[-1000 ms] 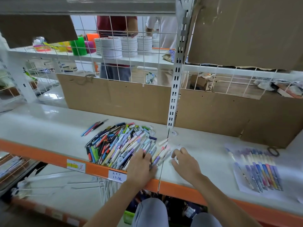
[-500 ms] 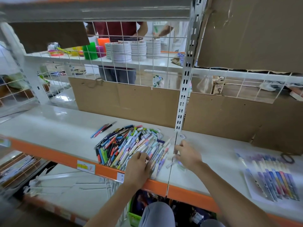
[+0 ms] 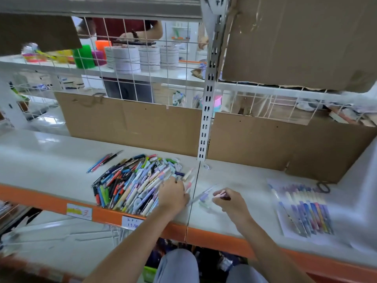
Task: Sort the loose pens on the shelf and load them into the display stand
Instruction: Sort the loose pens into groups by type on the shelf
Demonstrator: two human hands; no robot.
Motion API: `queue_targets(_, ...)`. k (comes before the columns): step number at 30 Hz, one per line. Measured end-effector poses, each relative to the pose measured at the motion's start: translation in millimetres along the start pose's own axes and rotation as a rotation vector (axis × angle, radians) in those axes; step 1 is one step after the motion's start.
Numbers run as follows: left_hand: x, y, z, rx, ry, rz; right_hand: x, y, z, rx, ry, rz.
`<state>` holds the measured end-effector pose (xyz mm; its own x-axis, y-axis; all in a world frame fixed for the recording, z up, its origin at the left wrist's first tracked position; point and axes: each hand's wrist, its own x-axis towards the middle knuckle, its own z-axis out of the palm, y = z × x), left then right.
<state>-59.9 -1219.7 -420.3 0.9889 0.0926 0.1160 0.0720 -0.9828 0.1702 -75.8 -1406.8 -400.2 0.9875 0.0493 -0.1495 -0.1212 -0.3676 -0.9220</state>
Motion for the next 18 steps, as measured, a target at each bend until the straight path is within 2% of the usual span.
queue_targets(8, 1, 3, 1, -0.078, 0.000, 0.011, -8, 11, -15, 0.084, 0.052, 0.017)
queue_targets(12, -8, 4, -6, -0.290, 0.111, 0.082, -10, 4, -21, 0.114, 0.061, -0.015)
queue_targets(15, -20, 8, -16, -0.506, 0.044, 0.173, -12, -8, -26, 0.190, 0.071, -0.073)
queue_targets(18, -33, 10, -23, -0.539, 0.002, 0.273, -16, -18, -29, 0.339, 0.061, -0.126)
